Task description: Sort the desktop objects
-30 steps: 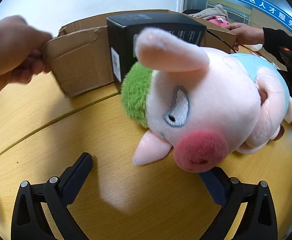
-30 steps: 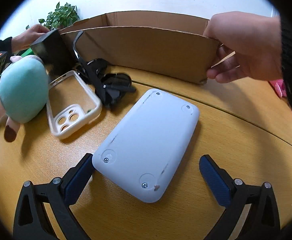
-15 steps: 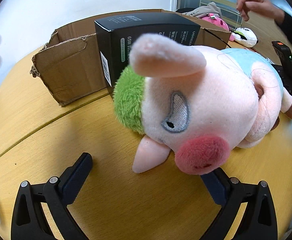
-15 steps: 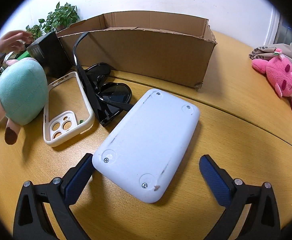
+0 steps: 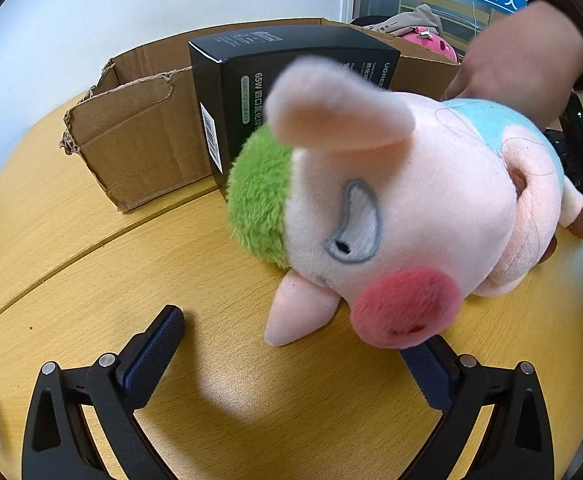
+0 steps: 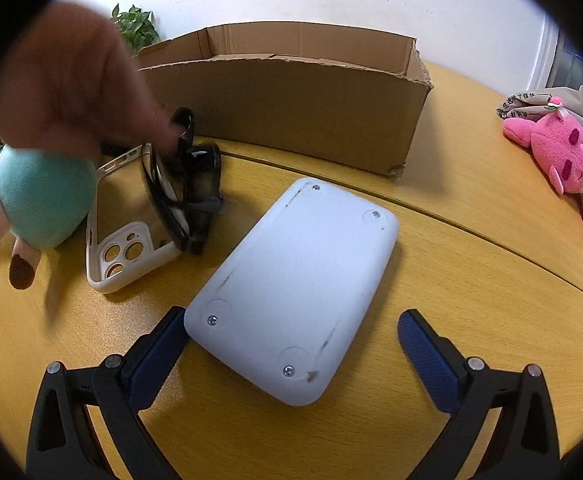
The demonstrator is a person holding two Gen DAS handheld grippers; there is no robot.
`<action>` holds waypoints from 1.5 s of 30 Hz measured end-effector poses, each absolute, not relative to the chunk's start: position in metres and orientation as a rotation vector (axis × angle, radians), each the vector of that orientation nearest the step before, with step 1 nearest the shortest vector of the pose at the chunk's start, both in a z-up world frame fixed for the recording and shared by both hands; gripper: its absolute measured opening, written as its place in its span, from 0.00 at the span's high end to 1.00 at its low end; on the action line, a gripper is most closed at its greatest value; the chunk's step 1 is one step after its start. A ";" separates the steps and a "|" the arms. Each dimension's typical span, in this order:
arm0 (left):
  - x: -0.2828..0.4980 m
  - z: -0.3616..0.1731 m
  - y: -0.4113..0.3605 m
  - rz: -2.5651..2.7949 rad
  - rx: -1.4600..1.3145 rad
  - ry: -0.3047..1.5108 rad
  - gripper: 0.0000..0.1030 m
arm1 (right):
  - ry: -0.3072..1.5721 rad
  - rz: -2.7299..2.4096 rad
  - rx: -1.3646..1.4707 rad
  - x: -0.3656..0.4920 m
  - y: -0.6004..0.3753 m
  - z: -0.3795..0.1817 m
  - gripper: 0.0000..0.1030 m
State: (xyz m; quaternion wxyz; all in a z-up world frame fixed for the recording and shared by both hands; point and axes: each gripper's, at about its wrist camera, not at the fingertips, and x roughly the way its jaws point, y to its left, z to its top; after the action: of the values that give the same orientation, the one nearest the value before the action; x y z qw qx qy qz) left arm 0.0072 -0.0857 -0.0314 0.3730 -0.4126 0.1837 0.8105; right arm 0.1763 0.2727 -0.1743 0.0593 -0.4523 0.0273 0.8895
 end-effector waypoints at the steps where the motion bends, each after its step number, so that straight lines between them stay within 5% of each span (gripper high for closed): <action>1: 0.007 -0.032 -0.086 2.076 -1.057 0.471 0.00 | 0.083 2.694 -1.369 0.177 0.273 -0.174 0.00; 30: 0.035 -0.031 -0.122 2.352 -1.110 0.382 0.00 | 0.081 2.705 -1.375 0.176 0.275 -0.173 0.00; 39: 0.070 0.037 -0.161 2.536 -0.984 -0.080 0.00 | 0.161 2.611 -1.342 0.170 0.269 -0.172 0.00; 45: 0.086 0.049 -0.129 2.458 -0.964 -0.090 0.00 | 0.287 2.498 -1.336 0.202 0.256 -0.178 0.01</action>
State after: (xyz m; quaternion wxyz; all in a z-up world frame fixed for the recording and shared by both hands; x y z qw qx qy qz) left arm 0.0864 -0.1292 0.0492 0.2474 -0.3536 -0.0330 0.9015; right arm 0.2023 0.2559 -0.1778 0.1468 -0.4642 0.0996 0.8678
